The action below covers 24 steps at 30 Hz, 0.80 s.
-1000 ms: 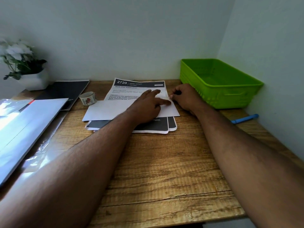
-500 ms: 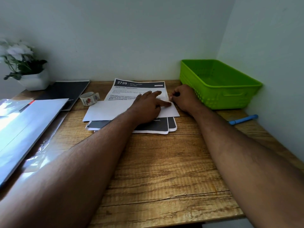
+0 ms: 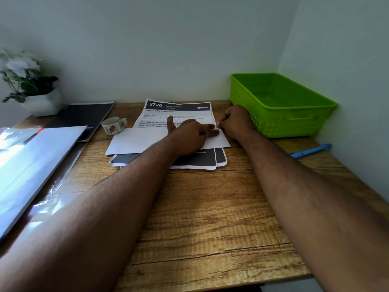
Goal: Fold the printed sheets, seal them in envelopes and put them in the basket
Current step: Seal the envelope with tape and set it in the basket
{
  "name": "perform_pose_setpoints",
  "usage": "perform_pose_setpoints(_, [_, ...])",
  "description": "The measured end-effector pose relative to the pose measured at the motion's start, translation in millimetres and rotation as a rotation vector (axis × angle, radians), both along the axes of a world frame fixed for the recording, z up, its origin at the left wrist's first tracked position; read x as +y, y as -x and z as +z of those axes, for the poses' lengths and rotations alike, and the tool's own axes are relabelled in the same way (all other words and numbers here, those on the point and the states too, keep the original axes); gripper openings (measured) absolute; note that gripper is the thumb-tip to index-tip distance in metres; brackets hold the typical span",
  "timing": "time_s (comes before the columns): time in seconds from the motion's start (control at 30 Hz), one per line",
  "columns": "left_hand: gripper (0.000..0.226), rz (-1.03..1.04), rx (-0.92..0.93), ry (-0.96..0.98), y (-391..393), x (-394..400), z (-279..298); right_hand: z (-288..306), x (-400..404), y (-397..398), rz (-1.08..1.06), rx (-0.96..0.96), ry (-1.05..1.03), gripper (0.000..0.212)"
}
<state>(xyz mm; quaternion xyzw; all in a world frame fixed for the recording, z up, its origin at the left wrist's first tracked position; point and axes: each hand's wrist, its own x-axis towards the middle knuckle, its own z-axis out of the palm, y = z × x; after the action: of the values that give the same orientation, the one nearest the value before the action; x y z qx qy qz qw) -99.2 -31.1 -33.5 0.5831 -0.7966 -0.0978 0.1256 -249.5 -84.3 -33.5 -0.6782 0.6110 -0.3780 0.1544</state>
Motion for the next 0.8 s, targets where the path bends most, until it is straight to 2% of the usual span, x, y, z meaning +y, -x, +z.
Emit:
perform_pose_setpoints(0.07, [0.048, 0.006, 0.019, -0.012, 1, 0, 1, -3, -5, 0, -0.037, 0.033, 0.012, 0.008])
perform_pose_setpoints(0.13, [0.048, 0.013, 0.049, -0.036, 2, -1, 2, -6, -10, -2, -0.071, 0.052, 0.034, 0.003])
perform_pose_setpoints(0.3, [0.05, 0.034, 0.076, -0.058, 2, -1, 4, -11, -15, -3, -0.093, 0.057, 0.047, 0.008])
perform_pose_setpoints(0.4, [0.052, 0.055, 0.067, -0.021, 2, 1, 1, -9, -11, 1, -0.087, -0.031, 0.044, 0.008])
perform_pose_setpoints(0.53, [0.054, 0.068, -0.01, -0.015, 1, 1, -1, -4, 5, 7, 0.064, -0.208, 0.005, 0.008])
perform_pose_setpoints(0.8, [0.055, 0.083, -0.137, -0.048, 2, 3, 2, 2, 15, 16, 0.192, -0.143, -0.106, 0.039])
